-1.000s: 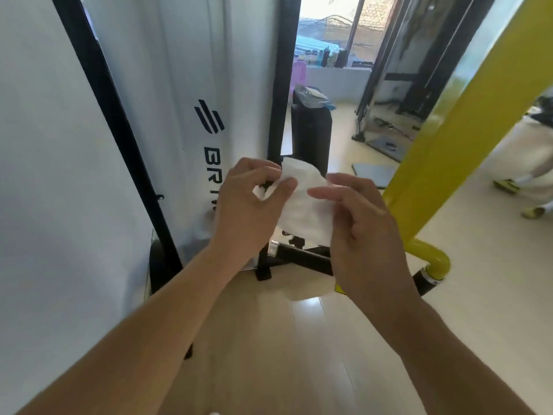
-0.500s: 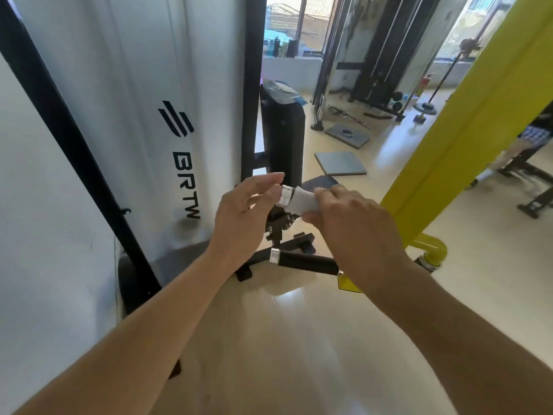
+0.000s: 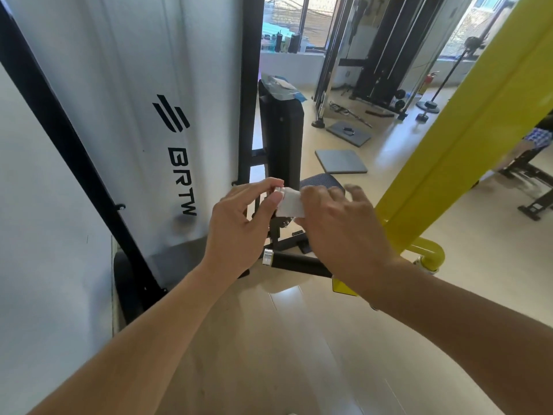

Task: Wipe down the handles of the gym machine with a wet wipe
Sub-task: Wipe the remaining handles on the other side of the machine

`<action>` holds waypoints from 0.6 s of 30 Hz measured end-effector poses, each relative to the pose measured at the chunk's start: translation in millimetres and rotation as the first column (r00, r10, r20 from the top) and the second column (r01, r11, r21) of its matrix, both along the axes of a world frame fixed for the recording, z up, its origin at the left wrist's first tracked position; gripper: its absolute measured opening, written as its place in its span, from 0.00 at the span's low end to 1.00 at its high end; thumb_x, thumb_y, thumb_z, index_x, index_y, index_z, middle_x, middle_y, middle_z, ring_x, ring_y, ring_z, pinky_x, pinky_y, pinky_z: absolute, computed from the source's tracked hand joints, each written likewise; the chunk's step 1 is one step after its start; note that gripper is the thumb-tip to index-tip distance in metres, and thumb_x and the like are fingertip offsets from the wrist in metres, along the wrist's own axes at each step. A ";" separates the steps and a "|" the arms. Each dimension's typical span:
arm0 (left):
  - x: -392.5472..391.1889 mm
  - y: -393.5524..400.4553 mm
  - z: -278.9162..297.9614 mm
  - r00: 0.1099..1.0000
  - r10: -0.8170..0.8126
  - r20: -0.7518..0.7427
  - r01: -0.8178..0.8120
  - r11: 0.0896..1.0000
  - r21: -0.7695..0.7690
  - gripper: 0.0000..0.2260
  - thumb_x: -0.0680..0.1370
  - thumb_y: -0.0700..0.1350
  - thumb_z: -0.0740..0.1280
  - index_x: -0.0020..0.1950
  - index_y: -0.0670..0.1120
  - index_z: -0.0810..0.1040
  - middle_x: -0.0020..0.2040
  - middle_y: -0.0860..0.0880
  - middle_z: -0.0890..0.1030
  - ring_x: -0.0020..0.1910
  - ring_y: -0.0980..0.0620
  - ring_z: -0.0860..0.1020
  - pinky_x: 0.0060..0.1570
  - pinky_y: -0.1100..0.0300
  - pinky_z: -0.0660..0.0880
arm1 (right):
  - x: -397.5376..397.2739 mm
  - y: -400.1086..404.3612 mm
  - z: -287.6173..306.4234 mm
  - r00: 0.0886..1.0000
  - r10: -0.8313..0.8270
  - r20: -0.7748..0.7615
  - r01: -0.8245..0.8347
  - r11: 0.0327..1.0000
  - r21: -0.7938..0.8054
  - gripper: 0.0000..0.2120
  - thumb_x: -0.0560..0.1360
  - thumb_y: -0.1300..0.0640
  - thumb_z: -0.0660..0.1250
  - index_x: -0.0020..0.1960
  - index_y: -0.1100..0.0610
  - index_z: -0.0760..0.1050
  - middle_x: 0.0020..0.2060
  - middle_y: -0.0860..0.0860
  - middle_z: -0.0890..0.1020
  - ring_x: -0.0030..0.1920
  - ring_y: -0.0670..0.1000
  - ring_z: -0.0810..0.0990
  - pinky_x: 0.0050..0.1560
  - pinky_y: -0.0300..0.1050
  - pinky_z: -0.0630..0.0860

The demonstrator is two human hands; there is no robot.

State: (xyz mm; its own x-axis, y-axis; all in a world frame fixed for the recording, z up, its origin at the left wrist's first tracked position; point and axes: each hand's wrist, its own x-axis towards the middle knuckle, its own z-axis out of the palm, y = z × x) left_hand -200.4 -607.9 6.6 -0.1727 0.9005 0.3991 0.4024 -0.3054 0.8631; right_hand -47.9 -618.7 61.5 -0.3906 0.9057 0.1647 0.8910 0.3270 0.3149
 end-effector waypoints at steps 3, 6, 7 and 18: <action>6.6 -3.7 1.4 1.000 0.015 -0.010 -0.015 1.000 -0.008 0.08 0.79 0.54 0.64 0.57 0.61 0.78 0.47 0.74 0.74 0.50 0.79 0.72 0.51 0.84 0.63 | 22.3 -9.5 10.3 0.985 -0.078 0.155 0.085 0.996 -0.037 0.18 0.84 0.47 0.57 0.67 0.57 0.62 0.58 0.55 0.79 0.58 0.57 0.79 0.72 0.59 0.60; 11.5 -6.6 -0.4 0.999 0.029 0.035 -0.028 0.999 -0.027 0.10 0.79 0.54 0.64 0.58 0.58 0.81 0.49 0.68 0.78 0.51 0.73 0.75 0.49 0.84 0.65 | 19.3 -10.0 13.6 1.000 -0.029 0.001 0.029 0.987 -0.160 0.31 0.79 0.33 0.49 0.70 0.54 0.62 0.62 0.52 0.78 0.60 0.54 0.78 0.70 0.54 0.66; 11.7 -7.2 -0.5 0.999 0.036 0.041 -0.034 0.999 -0.033 0.11 0.80 0.53 0.65 0.60 0.55 0.82 0.51 0.64 0.80 0.50 0.69 0.77 0.48 0.83 0.66 | 13.8 -8.4 15.8 0.992 -0.016 -0.123 -0.009 0.981 -0.196 0.36 0.75 0.30 0.44 0.71 0.53 0.64 0.62 0.51 0.78 0.60 0.53 0.77 0.67 0.53 0.69; 9.1 -13.4 4.8 0.996 0.065 -0.065 -0.071 0.993 -0.092 0.10 0.80 0.52 0.65 0.60 0.57 0.81 0.53 0.54 0.84 0.34 0.72 0.74 0.36 0.81 0.66 | 30.7 -11.0 11.8 0.996 0.057 -0.071 -0.066 0.989 -0.134 0.17 0.84 0.45 0.54 0.67 0.54 0.62 0.58 0.52 0.78 0.54 0.52 0.80 0.57 0.46 0.75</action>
State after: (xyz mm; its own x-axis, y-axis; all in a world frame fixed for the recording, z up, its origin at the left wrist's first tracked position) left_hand -191.3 -621.3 11.4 -0.2127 0.9214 0.3253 0.4732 -0.1941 0.8593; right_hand -17.2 -629.7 73.3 -0.4384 0.8961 0.0692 0.8855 0.4175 0.2040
